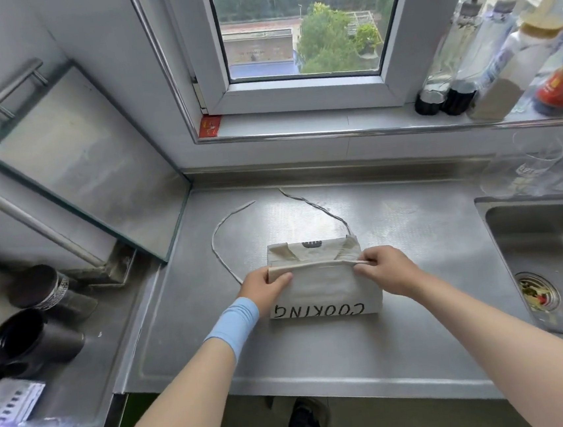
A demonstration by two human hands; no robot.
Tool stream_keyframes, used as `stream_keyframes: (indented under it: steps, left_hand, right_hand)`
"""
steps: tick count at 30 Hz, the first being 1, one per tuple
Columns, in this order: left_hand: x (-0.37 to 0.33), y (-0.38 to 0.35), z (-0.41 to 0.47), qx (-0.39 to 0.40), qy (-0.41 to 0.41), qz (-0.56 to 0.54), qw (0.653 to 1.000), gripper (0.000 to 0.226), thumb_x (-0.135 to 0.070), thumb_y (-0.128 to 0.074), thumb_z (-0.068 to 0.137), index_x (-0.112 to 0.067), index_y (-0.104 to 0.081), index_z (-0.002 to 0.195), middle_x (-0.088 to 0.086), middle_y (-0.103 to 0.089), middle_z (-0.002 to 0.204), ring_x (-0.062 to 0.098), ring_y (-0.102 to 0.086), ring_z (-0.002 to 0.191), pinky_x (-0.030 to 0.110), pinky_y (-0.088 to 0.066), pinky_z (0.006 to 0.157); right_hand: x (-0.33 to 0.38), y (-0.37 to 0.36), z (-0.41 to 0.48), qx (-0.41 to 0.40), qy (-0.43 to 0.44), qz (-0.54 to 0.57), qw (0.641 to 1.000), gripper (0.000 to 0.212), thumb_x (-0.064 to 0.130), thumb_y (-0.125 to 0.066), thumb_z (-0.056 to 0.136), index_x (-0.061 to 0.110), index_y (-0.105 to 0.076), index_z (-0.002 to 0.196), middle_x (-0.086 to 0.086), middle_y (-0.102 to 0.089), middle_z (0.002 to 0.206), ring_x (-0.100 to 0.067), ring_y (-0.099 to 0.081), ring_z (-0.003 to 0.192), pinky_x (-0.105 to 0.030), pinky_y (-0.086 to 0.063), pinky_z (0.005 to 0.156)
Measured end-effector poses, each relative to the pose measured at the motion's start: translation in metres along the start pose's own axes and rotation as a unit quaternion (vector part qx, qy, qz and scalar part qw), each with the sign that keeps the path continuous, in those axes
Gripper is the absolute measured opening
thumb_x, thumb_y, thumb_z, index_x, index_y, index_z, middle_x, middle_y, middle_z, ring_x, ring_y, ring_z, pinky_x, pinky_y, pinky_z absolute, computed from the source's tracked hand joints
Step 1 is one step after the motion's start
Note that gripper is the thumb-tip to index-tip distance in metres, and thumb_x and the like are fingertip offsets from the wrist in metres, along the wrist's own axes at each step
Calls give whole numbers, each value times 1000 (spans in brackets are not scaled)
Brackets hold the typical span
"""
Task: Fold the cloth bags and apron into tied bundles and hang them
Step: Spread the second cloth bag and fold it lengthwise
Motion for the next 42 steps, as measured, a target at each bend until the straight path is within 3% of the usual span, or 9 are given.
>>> stream_keyframes:
  steps: [4, 9, 13, 16, 20, 27, 35, 38, 42]
  left_hand:
    - [5, -3, 26, 15, 35, 61, 997, 41, -46, -69, 81, -24, -62, 115, -11, -65, 112, 11, -60, 102, 29, -47, 94]
    - [10, -2, 54, -47, 60, 215, 974, 36, -32, -65, 79, -19, -56, 111, 2, -60, 111, 23, -59, 98, 36, -50, 88]
    - [-6, -34, 50, -146, -137, 363, 910, 56, -11, -66, 75, -24, -48, 126, 3, -46, 126, 23, -46, 115, 34, -42, 94]
    - [-8, -74, 46, -51, -287, 386, 876, 54, -20, -70, 69, -26, -54, 121, 2, -56, 130, 22, -52, 120, 37, -46, 96]
    - [20, -90, 49, 21, -227, 486, 844, 59, -46, -38, 85, -25, -39, 140, 5, -45, 147, 26, -40, 137, 51, -25, 108]
    - [62, -53, 49, -16, -187, 499, 846, 65, -46, -34, 88, -20, -31, 147, 6, -27, 157, 27, -16, 145, 52, -16, 110]
    - [61, -46, 38, -30, -155, 471, 868, 65, -48, -34, 88, -17, -32, 146, 7, -35, 153, 27, -15, 143, 43, -10, 115]
    - [49, -49, 34, -41, -148, 514, 844, 68, -44, -40, 91, -19, -21, 151, -1, -17, 159, 29, -9, 146, 51, 0, 116]
    - [27, -63, 15, -56, -277, 435, 855, 45, -11, -40, 67, -30, -54, 105, -3, -44, 110, 26, -51, 102, 36, -38, 86]
  right_hand:
    - [0, -15, 20, -90, -12, -4, 996, 7, 32, -63, 91, 27, -68, 90, 12, -69, 91, -12, -62, 89, -32, -49, 79]
    - [-3, -32, 46, -130, 0, -149, 980, 21, 38, -56, 95, 20, -62, 104, -1, -57, 107, -25, -58, 97, -36, -46, 77]
    - [-7, -49, 57, -171, 68, -262, 947, 32, 27, -68, 85, 16, -59, 113, -8, -54, 121, -31, -54, 106, -41, -46, 81]
    - [-7, -62, 55, -207, 123, -278, 930, 40, 24, -65, 85, 16, -53, 122, -14, -48, 139, -34, -47, 125, -47, -43, 95]
    - [-20, -92, 43, -140, 217, -296, 919, 49, 34, -43, 96, 13, -47, 140, -15, -37, 154, -33, -33, 144, -49, -26, 113]
    - [-41, -86, 51, -29, 125, -320, 939, 73, 62, -19, 92, 31, -5, 157, -3, 10, 163, -20, 15, 151, -37, 11, 120]
    - [-30, -83, 29, -104, 255, -328, 904, 59, 33, -45, 93, 14, -40, 149, -17, -24, 160, -33, -20, 148, -48, -17, 119]
    - [-31, -79, 13, -83, 295, -320, 896, 48, 32, -50, 90, 18, -51, 136, -12, -41, 148, -34, -40, 133, -46, -32, 110]
    - [-28, -66, -1, -18, 300, -315, 900, 63, 51, -60, 75, 21, -50, 130, -1, -47, 124, -25, -48, 110, -35, -40, 99]
Point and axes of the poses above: each hand's wrist, its own z-axis towards the middle knuckle, its own y-axis out of the back of the hand, x = y × z, the point moved 3 cm from there along z, towards the middle knuckle
